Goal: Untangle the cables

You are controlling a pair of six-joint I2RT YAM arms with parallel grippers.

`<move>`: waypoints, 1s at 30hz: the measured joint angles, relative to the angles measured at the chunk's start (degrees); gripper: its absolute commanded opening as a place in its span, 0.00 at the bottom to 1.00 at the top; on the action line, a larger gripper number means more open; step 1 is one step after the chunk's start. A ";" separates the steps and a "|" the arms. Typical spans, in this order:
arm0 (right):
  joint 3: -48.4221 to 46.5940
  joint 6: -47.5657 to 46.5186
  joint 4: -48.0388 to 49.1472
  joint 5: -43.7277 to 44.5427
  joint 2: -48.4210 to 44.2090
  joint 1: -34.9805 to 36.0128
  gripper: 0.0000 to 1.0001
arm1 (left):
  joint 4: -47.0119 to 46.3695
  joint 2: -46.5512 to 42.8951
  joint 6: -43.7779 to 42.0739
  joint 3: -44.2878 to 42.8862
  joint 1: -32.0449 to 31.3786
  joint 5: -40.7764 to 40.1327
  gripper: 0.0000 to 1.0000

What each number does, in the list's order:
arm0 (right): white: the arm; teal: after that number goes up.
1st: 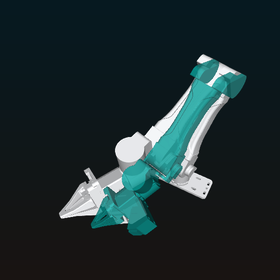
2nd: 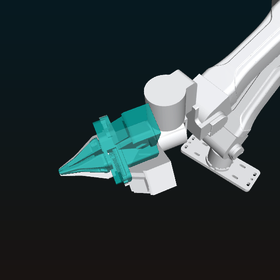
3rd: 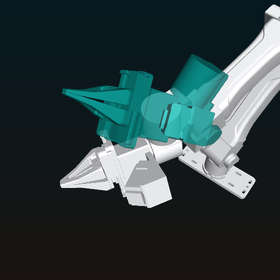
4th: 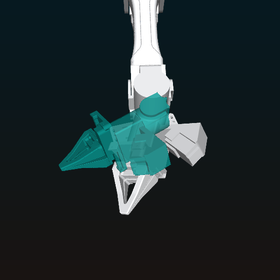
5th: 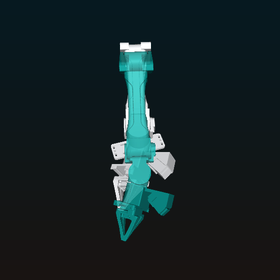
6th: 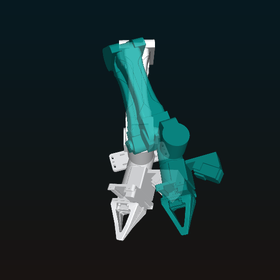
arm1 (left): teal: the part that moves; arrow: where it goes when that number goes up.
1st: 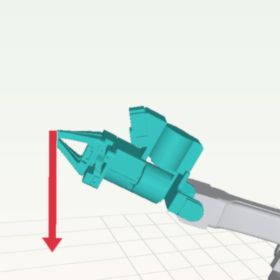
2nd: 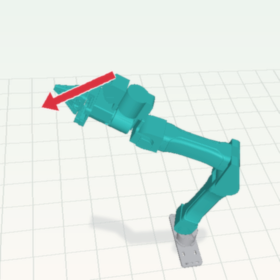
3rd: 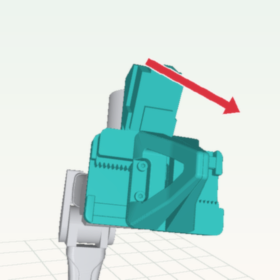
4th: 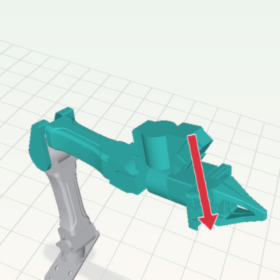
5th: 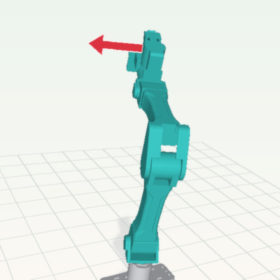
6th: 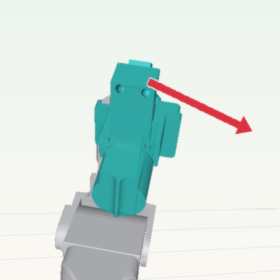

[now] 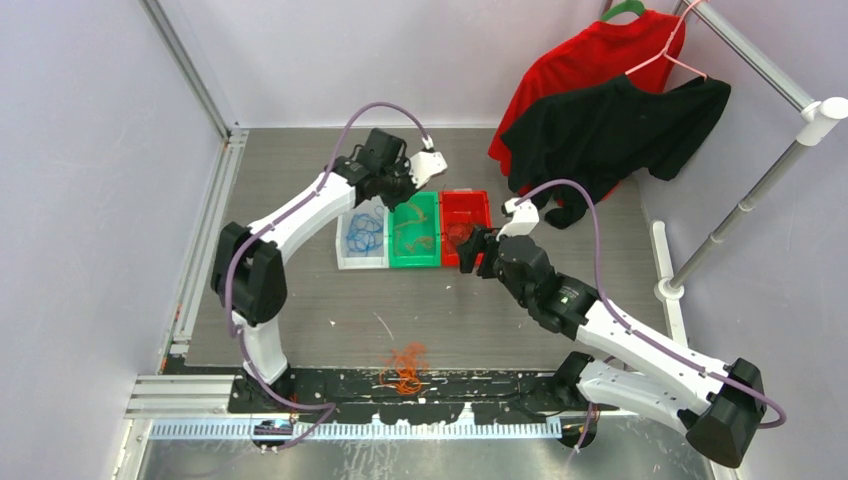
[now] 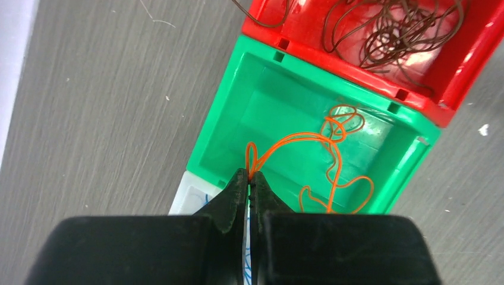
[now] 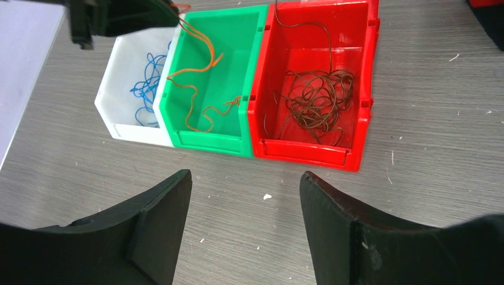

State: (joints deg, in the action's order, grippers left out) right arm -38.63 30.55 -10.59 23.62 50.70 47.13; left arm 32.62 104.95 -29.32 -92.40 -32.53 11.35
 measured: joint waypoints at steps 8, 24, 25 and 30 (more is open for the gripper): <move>-1.33 0.07 -0.66 1.53 1.46 -0.02 0.71 | -0.81 7.32 -4.66 -0.22 -1.20 -1.44 0.00; -3.06 1.27 -2.32 1.03 2.19 -1.57 0.74 | -1.64 4.90 -3.89 3.67 -1.77 -1.27 0.70; -3.26 1.16 -2.49 0.28 2.19 -1.57 0.74 | -1.40 3.41 -3.45 4.55 -1.55 -1.27 0.81; -4.66 0.66 -2.78 -8.11 4.57 -0.33 0.81 | 4.59 -6.01 -0.79 4.98 0.39 0.35 0.99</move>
State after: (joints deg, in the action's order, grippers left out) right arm -43.29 31.20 -13.37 15.51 55.27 46.81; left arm 37.21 98.94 -30.11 -87.42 -32.14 11.70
